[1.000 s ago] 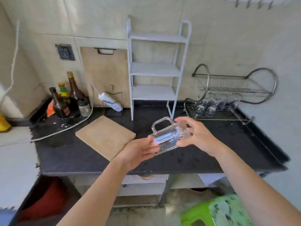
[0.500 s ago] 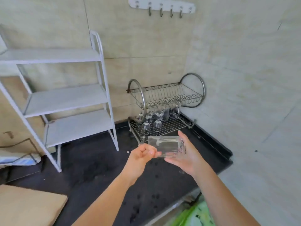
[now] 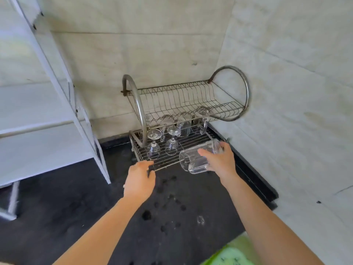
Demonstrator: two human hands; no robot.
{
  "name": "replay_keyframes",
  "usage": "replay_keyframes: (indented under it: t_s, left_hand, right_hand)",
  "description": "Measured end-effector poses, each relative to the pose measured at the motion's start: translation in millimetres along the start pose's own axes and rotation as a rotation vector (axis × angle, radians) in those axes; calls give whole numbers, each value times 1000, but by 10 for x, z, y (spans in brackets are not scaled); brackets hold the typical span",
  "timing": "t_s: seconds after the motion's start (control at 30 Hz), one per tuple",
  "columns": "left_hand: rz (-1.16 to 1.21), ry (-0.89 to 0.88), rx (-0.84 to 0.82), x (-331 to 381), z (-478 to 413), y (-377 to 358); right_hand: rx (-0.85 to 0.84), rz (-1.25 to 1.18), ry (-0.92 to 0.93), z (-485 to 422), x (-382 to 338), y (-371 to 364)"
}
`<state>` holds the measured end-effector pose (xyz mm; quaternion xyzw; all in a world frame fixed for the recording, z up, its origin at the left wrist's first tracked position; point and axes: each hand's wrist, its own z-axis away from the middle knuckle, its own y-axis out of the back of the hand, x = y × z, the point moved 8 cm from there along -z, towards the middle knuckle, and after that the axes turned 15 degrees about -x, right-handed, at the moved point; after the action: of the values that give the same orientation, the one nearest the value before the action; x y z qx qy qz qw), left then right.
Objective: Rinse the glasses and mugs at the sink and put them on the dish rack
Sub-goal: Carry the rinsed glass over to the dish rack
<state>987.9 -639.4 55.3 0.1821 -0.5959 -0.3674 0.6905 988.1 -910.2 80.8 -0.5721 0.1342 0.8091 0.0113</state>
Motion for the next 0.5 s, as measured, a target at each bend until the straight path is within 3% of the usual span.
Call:
replay_keyframes:
  t_s: [0.1, 0.3, 0.5]
  left_hand:
    - [-100, 141, -68, -244, -292, -134]
    - [-121, 256, -156, -388, -577, -201]
    - [-90, 295, -142, -472, -629, -176]
  right_hand:
    - [31, 219, 107, -406, -129, -64]
    - [-16, 577, 191, -977, -229, -322]
    - [-63, 722, 200, -1310, -225, -472]
